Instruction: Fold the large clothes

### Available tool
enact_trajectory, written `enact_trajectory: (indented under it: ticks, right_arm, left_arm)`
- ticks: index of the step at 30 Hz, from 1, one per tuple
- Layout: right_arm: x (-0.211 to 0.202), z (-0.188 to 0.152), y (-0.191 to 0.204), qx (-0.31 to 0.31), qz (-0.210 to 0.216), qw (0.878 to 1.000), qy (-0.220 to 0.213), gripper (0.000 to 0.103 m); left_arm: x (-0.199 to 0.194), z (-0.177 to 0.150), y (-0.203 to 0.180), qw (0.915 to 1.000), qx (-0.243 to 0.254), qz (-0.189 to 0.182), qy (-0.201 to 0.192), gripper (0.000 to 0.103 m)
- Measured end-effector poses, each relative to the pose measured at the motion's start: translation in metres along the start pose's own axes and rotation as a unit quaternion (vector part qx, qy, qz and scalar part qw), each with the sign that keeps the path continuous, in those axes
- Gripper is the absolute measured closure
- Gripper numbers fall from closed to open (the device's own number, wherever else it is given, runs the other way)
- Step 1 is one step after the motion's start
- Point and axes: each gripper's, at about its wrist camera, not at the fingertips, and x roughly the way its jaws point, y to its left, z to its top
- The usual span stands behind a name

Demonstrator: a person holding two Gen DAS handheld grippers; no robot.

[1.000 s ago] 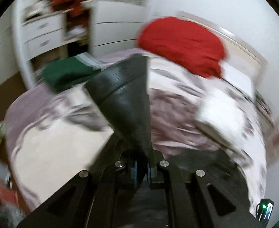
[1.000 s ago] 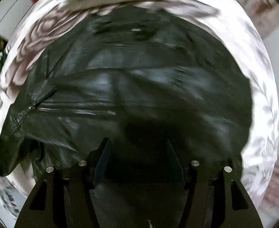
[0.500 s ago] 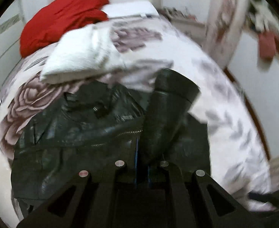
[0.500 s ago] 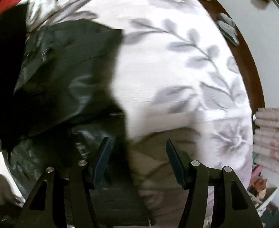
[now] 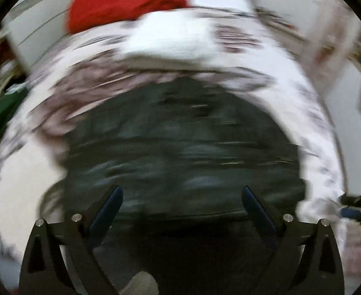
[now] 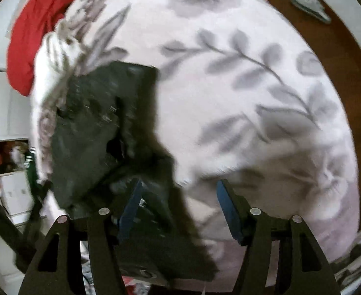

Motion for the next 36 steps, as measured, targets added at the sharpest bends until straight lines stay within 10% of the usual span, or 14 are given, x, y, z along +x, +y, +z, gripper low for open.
enact_trajectory:
  ticks: [8,13,20,22,29,33,36]
  right_arm:
    - [0.074,0.042,0.097,-0.078,0.044,0.994,0.063,0.039]
    - [0.133,0.041,0.108,-0.122,-0.076,0.984,0.105,0.086]
    - [0.100,0.034,0.093,-0.079,-0.024,0.991,0.103,0.077]
    - [0.083,0.014,0.082,-0.070,-0.029,0.992,0.101,0.051]
    - [0.107,-0.084,0.031,-0.030,-0.049,0.980,0.191,0.047]
    - [0.132,-0.122,0.017,0.007,-0.033,0.978,0.205,0.048]
    - [0.130,-0.134,0.017,0.039,0.005,0.982,0.182,0.088]
  left_arm:
    - [0.080,-0.019,0.130,0.9787,-0.095,0.165,0.076,0.001]
    - [0.117,-0.025,0.137,0.9848,-0.086,0.129,0.079,0.000]
    - [0.055,-0.048,0.167,0.9850,-0.145,0.053,0.077,0.000]
    - [0.033,-0.065,0.180,0.9823,-0.167,0.021,0.081,0.000]
    - [0.036,-0.167,0.198,0.9553,-0.211,-0.068,0.195,0.003]
    - [0.042,-0.176,0.184,0.9639,-0.194,-0.078,0.165,0.085]
    - [0.034,-0.166,0.180,0.9699,-0.184,-0.079,0.138,0.091]
